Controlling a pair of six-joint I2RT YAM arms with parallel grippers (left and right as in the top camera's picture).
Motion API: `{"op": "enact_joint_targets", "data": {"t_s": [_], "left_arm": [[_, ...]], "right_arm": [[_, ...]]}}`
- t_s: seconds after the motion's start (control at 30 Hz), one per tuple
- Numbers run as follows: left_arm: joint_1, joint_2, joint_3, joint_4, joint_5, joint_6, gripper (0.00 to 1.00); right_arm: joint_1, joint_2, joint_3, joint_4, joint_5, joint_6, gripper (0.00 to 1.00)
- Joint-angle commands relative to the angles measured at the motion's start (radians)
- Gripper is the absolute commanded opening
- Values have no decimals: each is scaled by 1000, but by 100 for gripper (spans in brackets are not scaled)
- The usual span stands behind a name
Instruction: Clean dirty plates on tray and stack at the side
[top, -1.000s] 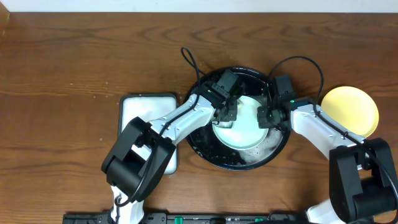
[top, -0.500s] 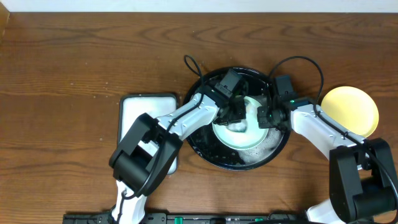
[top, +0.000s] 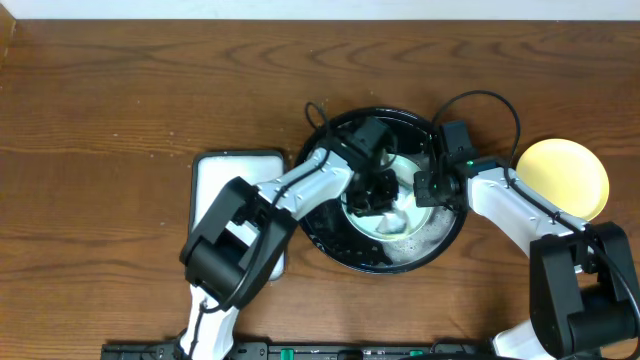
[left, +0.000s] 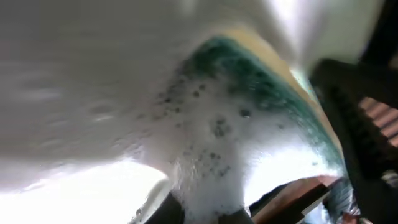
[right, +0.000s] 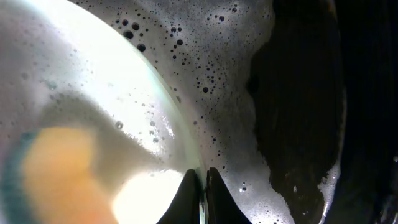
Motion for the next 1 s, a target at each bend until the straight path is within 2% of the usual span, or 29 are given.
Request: {"op": "enact_joint_targets", "data": {"t_s": [0.0,0.1,0.3,0.53,0.73,0.87,0.97], "left_arm": [[124,52,-35,-118,-258,1,7],[173,52,-27,-124,-330,32,8],[162,53,-27,26,-342,175,7],[45,63,-29,196,-342,173,8],[-48,90,-29,327,-341,66,7],[-49,95,-29,348,-365,81,7],[-17,93,-29,347,-440,182,8]], "right_arm": [[-3,-5,-9,-5,44,7,1],[-3,-5,-9,-3,44,7,1],[-3,-5,-9,0,52,7,1],[-3,-5,-9,0,55,7,1],[-3,-5,-9,-1,55,7,1],[-3,-5,-9,-1,55,7,1],[-3,-5,-9,-1,55,7,1]]}}
